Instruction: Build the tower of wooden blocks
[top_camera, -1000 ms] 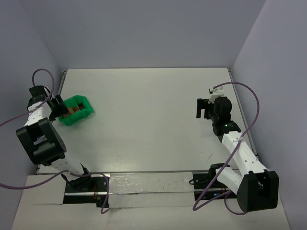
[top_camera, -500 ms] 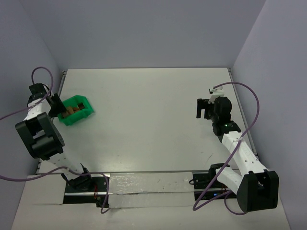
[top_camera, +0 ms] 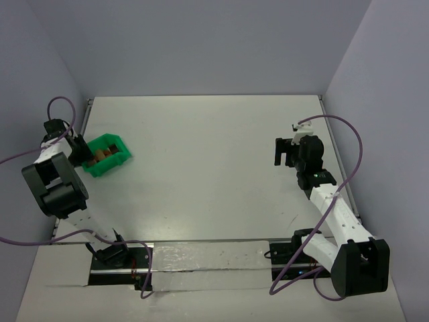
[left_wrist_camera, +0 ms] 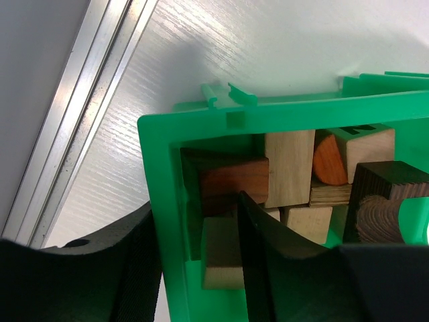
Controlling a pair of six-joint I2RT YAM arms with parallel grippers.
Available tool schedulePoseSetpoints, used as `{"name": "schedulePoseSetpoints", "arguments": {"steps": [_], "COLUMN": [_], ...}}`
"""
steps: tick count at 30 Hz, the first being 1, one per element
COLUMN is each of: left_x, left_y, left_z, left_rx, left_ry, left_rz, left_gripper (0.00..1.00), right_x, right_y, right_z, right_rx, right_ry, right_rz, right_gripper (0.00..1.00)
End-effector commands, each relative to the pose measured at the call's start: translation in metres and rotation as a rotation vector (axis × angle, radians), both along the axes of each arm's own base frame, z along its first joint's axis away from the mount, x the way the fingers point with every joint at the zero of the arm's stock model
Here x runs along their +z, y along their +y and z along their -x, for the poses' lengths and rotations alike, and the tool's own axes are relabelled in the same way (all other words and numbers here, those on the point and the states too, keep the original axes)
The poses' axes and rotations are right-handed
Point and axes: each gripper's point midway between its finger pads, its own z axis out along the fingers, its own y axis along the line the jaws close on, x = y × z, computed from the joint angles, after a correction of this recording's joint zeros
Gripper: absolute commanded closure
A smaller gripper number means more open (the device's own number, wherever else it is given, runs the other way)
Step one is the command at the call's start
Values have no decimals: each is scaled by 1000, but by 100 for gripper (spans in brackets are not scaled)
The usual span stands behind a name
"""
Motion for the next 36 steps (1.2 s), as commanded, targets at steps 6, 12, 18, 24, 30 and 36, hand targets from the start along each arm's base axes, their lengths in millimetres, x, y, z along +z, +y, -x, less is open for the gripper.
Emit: {"name": "schedulePoseSetpoints", "arguments": {"steps": [6, 12, 18, 24, 30, 36], "left_x": [10, 20, 28, 48, 58, 39], "left_y": [8, 17, 20, 17, 22, 24], "left_z": [-2, -2, 2, -3, -4, 5], "left_rx": [25, 60, 83, 67, 71, 72], "left_ry": [-20, -34, -54, -143, -148, -88], "left_rz": [-21, -47, -53, -23, -43, -44], "left_gripper": [37, 43, 49, 37, 39, 48], "right_x": [27, 27, 27, 26, 27, 25], "right_y": [1, 1, 2, 2, 2, 2], "right_z": [-10, -10, -10, -10, -10, -10], "right_rx": [-9, -8, -5, -4, -2, -2], "right_ry": [-71, -70, -71, -68, -69, -64], "right_rz": [-7, -7, -10, -10, -12, -9], "right_gripper": [0, 0, 0, 0, 0, 0]}}
